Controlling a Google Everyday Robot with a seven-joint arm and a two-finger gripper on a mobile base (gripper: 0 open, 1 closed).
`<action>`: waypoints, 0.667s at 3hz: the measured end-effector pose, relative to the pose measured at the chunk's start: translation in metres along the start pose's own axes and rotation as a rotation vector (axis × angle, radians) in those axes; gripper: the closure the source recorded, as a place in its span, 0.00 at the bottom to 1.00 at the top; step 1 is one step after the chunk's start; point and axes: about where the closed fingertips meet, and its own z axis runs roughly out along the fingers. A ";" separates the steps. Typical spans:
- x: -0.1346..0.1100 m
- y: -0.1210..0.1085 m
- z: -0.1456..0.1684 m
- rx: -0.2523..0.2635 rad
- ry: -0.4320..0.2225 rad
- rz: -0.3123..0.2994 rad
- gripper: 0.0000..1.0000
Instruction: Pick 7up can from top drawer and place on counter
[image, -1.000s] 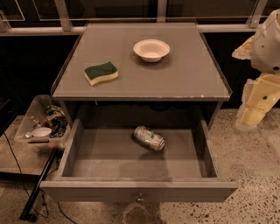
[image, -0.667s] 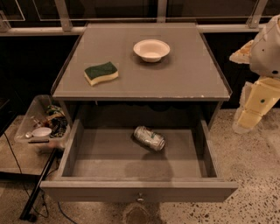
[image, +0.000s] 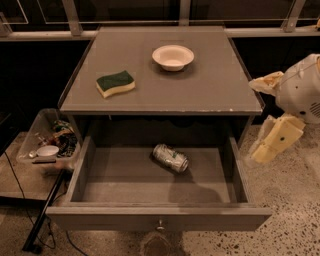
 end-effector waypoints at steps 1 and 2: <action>-0.012 0.014 0.057 0.035 -0.144 0.020 0.00; -0.012 0.014 0.057 0.035 -0.144 0.020 0.00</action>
Offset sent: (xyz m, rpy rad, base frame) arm 0.0128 0.0605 -0.0793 0.1464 -0.0550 -0.0193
